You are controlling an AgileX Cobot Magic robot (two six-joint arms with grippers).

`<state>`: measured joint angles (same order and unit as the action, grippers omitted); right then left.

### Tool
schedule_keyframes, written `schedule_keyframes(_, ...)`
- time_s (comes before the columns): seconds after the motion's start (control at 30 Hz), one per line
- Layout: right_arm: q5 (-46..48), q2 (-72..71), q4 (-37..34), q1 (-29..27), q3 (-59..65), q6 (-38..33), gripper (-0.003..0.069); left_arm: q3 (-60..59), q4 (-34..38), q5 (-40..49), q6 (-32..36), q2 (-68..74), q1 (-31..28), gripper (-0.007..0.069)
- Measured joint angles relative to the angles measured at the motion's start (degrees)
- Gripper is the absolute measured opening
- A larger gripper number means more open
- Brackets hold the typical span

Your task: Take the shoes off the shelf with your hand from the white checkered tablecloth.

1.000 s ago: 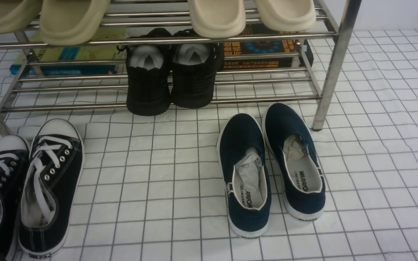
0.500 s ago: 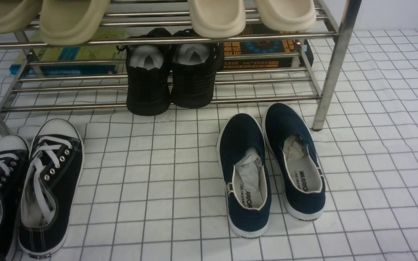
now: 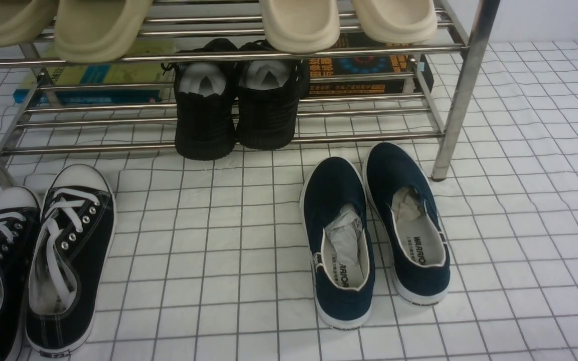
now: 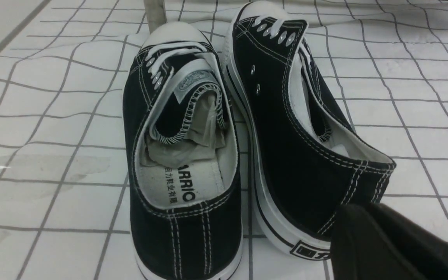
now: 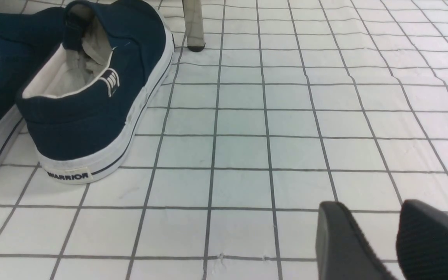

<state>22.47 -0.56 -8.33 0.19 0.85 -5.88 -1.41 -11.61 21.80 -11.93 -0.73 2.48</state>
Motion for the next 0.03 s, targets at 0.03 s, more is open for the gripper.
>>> schedule_keyframes(0.03,0.0,0.0,0.0,0.0,0.0,0.0,0.0238,0.0,0.0,0.0,0.0,0.0,0.0,0.0053)
